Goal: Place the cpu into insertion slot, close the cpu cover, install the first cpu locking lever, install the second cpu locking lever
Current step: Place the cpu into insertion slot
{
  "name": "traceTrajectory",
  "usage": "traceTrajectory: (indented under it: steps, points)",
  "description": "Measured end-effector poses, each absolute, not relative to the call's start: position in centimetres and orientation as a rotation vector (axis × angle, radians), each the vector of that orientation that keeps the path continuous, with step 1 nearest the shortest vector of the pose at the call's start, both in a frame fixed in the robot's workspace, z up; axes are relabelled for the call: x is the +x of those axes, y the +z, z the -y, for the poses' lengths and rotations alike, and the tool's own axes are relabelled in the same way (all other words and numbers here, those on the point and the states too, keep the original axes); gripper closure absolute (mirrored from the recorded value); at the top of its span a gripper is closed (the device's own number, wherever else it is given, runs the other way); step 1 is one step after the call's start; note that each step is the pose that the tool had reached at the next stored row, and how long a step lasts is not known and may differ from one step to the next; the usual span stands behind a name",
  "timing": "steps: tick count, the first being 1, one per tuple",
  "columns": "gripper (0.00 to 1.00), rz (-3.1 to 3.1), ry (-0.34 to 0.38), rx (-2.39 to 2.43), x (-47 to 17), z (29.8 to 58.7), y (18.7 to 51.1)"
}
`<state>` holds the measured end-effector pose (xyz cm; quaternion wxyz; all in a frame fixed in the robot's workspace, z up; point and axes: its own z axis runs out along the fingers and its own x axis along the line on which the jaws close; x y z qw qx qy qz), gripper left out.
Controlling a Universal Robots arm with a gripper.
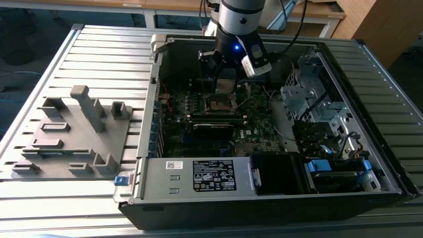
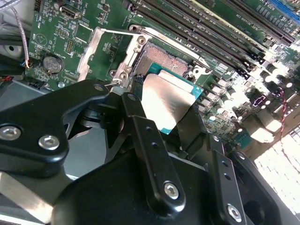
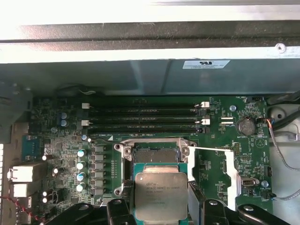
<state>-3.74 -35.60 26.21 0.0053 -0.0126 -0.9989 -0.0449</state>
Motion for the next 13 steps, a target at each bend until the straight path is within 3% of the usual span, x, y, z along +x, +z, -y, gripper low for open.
traceTrajectory:
  steps: [13]
  points:
    - [0.46, 3.128, -0.141, -0.040, -3.74, 35.60, 25.69]
